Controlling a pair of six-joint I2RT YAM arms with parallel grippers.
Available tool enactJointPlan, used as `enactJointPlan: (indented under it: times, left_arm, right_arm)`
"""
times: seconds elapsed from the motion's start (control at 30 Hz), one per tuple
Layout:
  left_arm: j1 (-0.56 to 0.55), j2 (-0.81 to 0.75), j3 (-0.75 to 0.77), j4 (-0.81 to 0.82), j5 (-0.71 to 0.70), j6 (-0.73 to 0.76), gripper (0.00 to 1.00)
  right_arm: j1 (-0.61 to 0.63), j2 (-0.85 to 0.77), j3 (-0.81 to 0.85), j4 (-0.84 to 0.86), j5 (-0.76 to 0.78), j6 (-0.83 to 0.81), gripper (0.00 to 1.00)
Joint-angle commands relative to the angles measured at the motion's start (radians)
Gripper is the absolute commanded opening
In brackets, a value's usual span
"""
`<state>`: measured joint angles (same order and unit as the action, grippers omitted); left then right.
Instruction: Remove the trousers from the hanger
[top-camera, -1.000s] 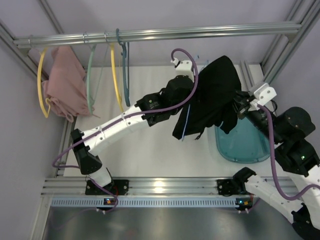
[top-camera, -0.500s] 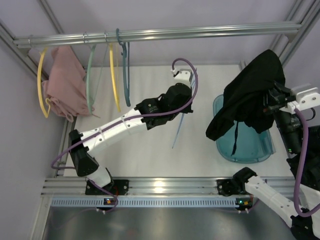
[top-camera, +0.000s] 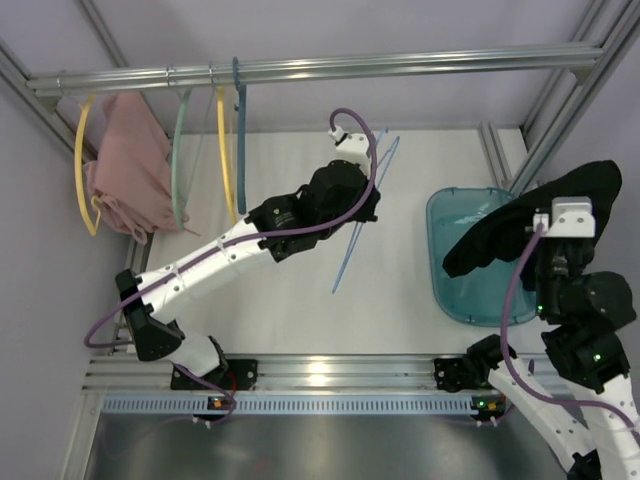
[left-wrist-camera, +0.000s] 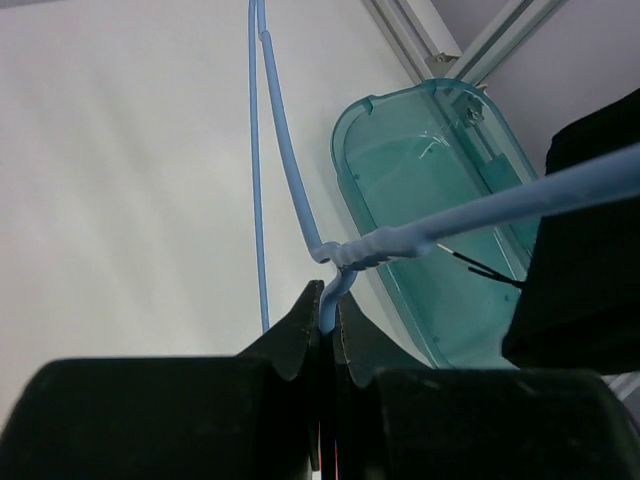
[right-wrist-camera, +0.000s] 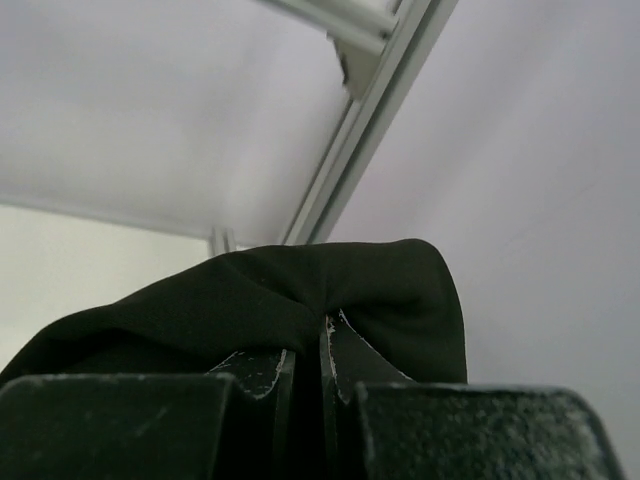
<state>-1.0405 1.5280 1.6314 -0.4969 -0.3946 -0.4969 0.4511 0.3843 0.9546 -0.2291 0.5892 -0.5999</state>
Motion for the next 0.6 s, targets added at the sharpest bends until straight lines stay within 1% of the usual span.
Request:
enactJointPlan:
  times: [0.0, 0.13, 0.17, 0.3, 0.4, 0.43, 0.57]
  left_arm:
    - [0.005, -0.075, 0.025, 0.069, 0.013, 0.046, 0.0]
    - [0.011, -0.112, 0.021, 0.067, -0.05, 0.043, 0.0]
    - [0.031, -0.117, 0.019, 0.067, -0.029, 0.04, 0.0]
    - [0.079, -0.147, 0.007, 0.066, 0.026, 0.018, 0.0]
    - [0.1, -0.172, -0.015, 0.064, 0.049, 0.009, 0.0]
    - [0.106, -0.18, -0.025, 0.063, 0.056, -0.002, 0.0]
    - [0.141, -0.203, -0.024, 0.054, 0.079, -0.014, 0.0]
  right_arm:
    - [-0.012, -0.027, -0.117, 0.111, 0.098, -0.07, 0.0]
    - [-0.012, 0.001, -0.2, 0.108, 0.123, -0.077, 0.0]
    - [-0.017, 0.007, -0.211, 0.096, 0.124, -0.068, 0.0]
    - [-0.028, 0.016, -0.355, 0.048, 0.113, -0.045, 0.0]
    - [-0.029, 0.051, -0.434, 0.022, 0.055, -0.002, 0.0]
    - [-0.028, 0.091, -0.445, 0.01, 0.037, 0.018, 0.0]
    - [-0.028, 0.134, -0.478, -0.003, -0.04, 0.049, 0.02]
